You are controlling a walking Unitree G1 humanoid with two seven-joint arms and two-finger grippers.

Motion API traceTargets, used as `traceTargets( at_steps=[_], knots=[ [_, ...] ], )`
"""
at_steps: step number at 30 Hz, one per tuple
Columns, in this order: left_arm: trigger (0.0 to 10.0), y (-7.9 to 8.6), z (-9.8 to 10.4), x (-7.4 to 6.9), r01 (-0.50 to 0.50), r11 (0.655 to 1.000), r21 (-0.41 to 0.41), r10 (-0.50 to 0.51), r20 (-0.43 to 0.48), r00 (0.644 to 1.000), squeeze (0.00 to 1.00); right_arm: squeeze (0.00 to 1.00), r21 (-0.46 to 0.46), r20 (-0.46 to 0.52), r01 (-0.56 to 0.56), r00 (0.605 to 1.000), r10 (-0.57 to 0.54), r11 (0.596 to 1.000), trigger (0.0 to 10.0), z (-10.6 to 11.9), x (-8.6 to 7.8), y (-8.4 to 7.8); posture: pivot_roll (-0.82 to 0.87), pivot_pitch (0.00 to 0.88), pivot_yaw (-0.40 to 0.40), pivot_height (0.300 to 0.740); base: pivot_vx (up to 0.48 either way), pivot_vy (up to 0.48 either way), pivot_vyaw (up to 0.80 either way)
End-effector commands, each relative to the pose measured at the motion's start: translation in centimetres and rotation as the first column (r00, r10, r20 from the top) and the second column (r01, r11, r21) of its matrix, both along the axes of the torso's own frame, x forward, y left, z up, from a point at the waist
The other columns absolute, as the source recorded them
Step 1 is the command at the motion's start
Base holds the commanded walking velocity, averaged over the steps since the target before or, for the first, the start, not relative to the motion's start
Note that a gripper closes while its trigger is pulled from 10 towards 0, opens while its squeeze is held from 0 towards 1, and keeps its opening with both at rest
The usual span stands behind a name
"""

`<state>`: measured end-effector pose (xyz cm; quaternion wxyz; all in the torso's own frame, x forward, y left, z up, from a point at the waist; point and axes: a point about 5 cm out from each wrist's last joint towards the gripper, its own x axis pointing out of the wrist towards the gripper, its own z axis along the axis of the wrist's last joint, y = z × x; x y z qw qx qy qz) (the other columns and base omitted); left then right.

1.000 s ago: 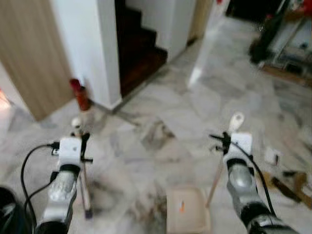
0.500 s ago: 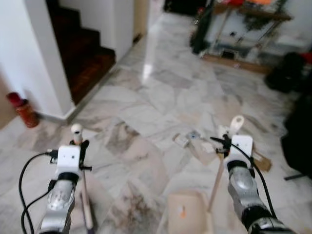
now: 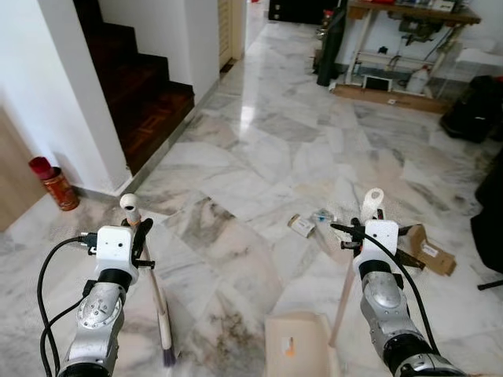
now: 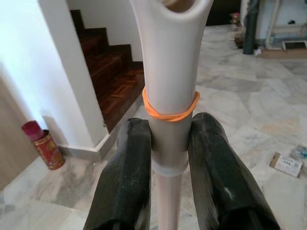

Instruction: Sweep floor

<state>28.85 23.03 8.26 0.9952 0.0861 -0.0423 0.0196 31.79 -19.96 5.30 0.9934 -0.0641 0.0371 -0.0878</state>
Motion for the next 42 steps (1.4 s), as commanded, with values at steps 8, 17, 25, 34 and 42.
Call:
traceTargets(
  at_steps=[8, 17, 25, 34, 42],
  knots=[
    [10.0, 0.5, 0.8, -0.2, -0.049, 0.999, 0.009, 0.048, 0.037, 0.998, 0.00, 0.00, 0.011, 0.065, 0.022, 0.998, -0.023, 1.000, 10.0, 1.5, 0.7, -0.5, 0.10, 0.000, -0.032, 0.740, 0.000, 0.327, -0.63],
    [10.0, 0.3, 1.0, -0.1, -0.021, 1.000, 0.016, 0.021, 0.038, 0.999, 0.00, 0.00, 0.019, 0.072, 0.013, 0.997, -0.014, 1.000, 10.0, 1.5, 0.8, 0.1, 0.10, 0.000, -0.024, 0.740, 0.000, 0.000, -0.53],
    [10.0, 0.3, 0.8, -0.3, -0.021, 0.999, 0.033, 0.021, 0.021, 1.000, 0.00, 0.00, 0.021, 0.077, 0.009, 0.997, -0.010, 1.000, 10.0, 1.5, 0.7, 0.2, 0.11, 0.000, -0.028, 0.740, 0.000, 0.000, 0.00],
    [10.0, 0.3, 0.8, -0.1, -0.046, 0.998, 0.035, 0.045, 0.021, 0.999, 0.00, 0.00, 0.023, 0.071, 0.002, 0.997, -0.003, 1.000, 10.0, 1.4, 0.7, 0.4, 0.12, 0.000, -0.033, 0.740, 0.056, 0.000, 0.00],
    [10.0, 0.3, 0.7, -0.3, -0.057, 0.998, 0.032, 0.057, 0.022, 0.998, 0.00, 0.00, -0.003, 0.077, -0.038, 0.996, 0.038, 0.999, 10.0, 1.4, 0.7, 0.7, 0.12, 0.000, -0.035, 0.740, 0.281, 0.000, 0.00]
  ],
)
